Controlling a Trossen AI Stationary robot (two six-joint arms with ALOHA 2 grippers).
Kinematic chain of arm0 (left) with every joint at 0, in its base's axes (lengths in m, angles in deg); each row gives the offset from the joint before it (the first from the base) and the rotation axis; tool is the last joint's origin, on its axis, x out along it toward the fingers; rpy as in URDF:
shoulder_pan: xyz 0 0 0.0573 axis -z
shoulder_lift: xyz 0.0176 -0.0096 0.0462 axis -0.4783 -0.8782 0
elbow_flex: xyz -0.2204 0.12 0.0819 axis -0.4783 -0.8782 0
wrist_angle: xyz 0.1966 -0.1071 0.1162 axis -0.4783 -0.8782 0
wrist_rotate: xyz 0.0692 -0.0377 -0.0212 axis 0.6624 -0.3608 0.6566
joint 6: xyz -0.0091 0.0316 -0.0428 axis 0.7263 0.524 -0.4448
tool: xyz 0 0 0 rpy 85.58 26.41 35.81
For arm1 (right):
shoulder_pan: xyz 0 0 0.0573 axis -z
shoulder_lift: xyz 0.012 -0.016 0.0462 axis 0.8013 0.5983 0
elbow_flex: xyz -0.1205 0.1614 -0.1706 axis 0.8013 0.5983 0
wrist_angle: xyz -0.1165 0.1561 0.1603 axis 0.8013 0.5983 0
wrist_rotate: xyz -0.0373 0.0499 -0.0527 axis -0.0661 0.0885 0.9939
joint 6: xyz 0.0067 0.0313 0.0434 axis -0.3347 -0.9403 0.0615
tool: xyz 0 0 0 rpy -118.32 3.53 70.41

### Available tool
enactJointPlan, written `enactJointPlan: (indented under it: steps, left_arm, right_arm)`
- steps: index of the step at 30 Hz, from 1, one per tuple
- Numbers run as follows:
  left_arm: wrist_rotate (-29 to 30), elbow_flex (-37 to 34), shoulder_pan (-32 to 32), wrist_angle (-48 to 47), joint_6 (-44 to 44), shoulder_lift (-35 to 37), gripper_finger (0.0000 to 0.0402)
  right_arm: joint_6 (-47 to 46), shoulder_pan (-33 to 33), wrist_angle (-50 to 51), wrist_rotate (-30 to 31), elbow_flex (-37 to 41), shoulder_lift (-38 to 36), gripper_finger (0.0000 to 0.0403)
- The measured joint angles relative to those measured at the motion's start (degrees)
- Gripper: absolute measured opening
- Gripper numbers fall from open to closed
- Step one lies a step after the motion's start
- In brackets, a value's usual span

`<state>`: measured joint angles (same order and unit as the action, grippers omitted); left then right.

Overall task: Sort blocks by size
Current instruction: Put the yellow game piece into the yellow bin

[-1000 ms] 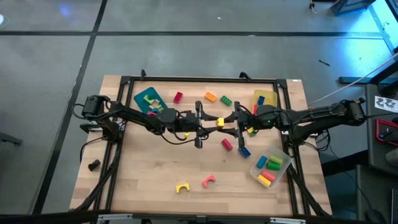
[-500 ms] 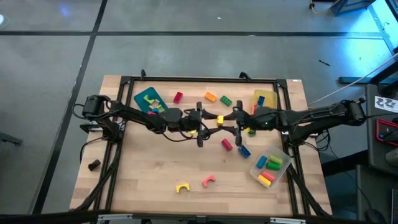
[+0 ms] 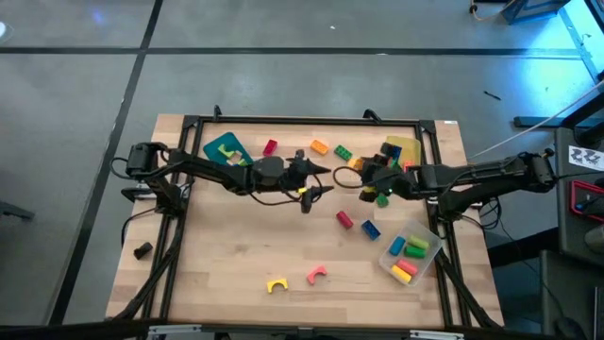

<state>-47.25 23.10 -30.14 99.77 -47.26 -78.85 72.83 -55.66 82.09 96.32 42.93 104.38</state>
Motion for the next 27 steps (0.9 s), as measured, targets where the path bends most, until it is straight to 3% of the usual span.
enactJointPlan:
  steps: [4,18,27]
  left_arm:
    - [0.0,0.0,-0.6,-1.6,-0.1,0.0,0.0241]
    - [0.1,0.0,-0.7,-2.3,-1.5,0.0,0.0241]
    - [0.2,0.0,-0.6,-3.5,-1.7,0.0,0.0241]
  right_arm:
    - [0.0,5.8,7.9,-0.1,0.0,0.0,0.0148]
    - [-0.1,33.4,27.6,-14.0,0.0,0.0,0.0150]
    - [0.0,40.6,29.6,-19.7,0.0,0.0,0.0183]
